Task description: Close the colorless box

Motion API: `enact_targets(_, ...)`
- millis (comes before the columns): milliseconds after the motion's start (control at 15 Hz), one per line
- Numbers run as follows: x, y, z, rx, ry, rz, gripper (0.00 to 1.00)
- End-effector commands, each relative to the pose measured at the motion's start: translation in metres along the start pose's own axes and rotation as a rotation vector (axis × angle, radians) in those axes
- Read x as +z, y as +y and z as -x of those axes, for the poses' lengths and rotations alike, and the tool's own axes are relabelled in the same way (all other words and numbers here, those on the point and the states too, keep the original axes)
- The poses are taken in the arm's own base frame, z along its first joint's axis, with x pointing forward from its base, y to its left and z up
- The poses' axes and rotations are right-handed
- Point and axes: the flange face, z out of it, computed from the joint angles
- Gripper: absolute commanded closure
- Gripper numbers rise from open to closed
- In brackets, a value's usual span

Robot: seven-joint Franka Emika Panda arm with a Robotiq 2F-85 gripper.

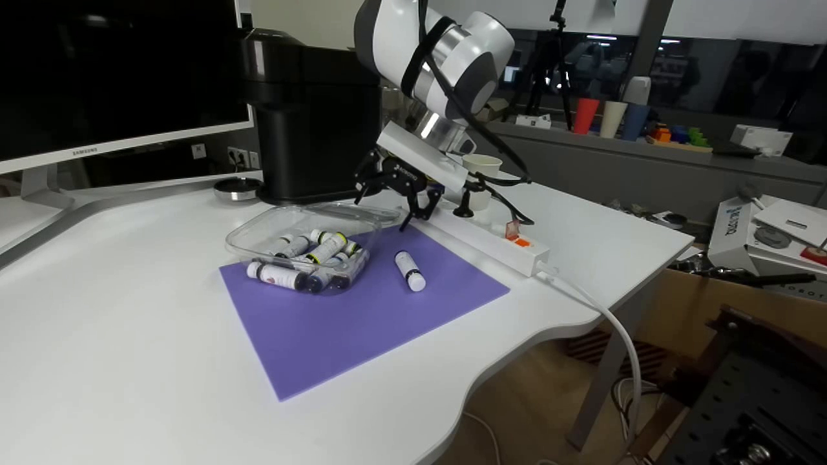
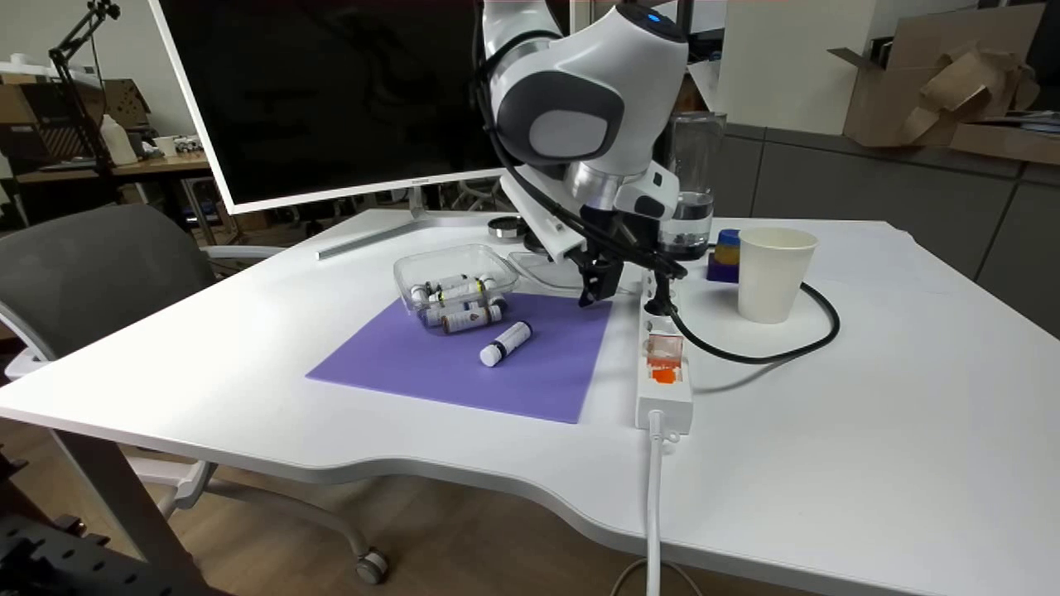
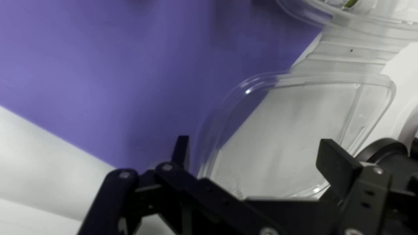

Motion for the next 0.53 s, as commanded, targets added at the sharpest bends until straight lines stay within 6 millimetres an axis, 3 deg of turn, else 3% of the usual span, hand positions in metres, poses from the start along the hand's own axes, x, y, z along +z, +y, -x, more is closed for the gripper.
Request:
enact_targets(0,-0.004,-0.0109,-0.0021,-0.077,0.006,-0.028,0.0)
enact_targets(467,-0.0044,-0.0209,0.0008,-0.13,0.006,-0.08,0.0)
